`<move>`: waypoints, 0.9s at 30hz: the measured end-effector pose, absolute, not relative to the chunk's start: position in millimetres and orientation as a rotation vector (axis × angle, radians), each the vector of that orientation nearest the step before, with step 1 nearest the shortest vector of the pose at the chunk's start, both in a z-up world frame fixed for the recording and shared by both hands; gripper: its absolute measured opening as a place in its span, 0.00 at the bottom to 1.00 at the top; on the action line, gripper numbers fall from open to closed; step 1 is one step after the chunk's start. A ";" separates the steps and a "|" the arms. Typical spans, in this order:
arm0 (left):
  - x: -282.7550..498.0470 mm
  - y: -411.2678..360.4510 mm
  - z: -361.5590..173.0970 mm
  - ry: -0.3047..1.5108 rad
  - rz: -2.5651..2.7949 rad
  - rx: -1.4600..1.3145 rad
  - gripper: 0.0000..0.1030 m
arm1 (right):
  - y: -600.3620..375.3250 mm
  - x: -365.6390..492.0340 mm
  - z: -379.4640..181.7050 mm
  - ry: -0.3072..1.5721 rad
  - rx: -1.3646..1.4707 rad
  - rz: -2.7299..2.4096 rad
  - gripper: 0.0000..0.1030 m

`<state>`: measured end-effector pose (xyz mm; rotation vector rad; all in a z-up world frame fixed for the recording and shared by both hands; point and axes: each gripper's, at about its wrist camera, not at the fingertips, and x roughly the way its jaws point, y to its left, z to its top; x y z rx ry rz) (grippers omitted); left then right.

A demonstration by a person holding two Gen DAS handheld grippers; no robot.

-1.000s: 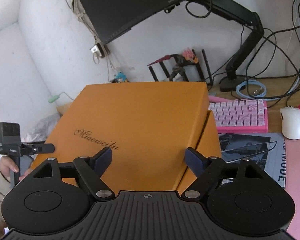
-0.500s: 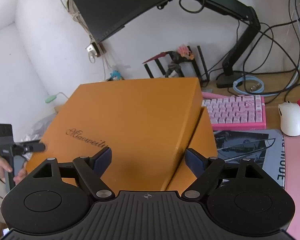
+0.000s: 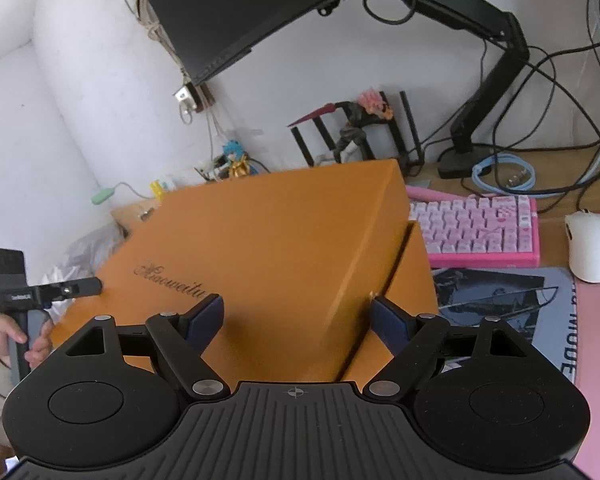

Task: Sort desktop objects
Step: 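Lower the orange box flat onto the desk with both tools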

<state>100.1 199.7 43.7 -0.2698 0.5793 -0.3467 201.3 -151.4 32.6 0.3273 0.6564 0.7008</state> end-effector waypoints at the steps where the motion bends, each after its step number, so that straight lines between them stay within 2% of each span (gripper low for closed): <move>1: 100.1 201.0 40.7 0.585 -0.333 -0.271 0.70 | -151.1 200.1 34.9 0.642 0.338 0.708 0.81; 4: 101.4 207.6 34.4 0.587 -0.345 -0.311 0.61 | -148.2 197.6 48.7 0.615 0.327 0.725 0.81; 12: 97.9 207.0 34.2 0.564 -0.366 -0.297 0.61 | -144.0 192.8 51.4 0.625 0.282 0.704 0.82; 13: 98.6 205.6 33.0 0.580 -0.370 -0.289 0.63 | -143.7 192.4 51.1 0.630 0.277 0.701 0.82; 17: 97.2 196.4 20.1 0.629 -0.353 -0.254 0.66 | -137.0 184.0 46.2 0.655 0.205 0.676 0.77; 20: 94.2 202.7 20.3 0.610 -0.361 -0.301 0.66 | -141.2 179.9 50.1 0.648 0.212 0.669 0.70; 27: 92.6 201.0 20.8 0.598 -0.357 -0.338 0.67 | -145.3 175.7 49.3 0.632 0.218 0.654 0.70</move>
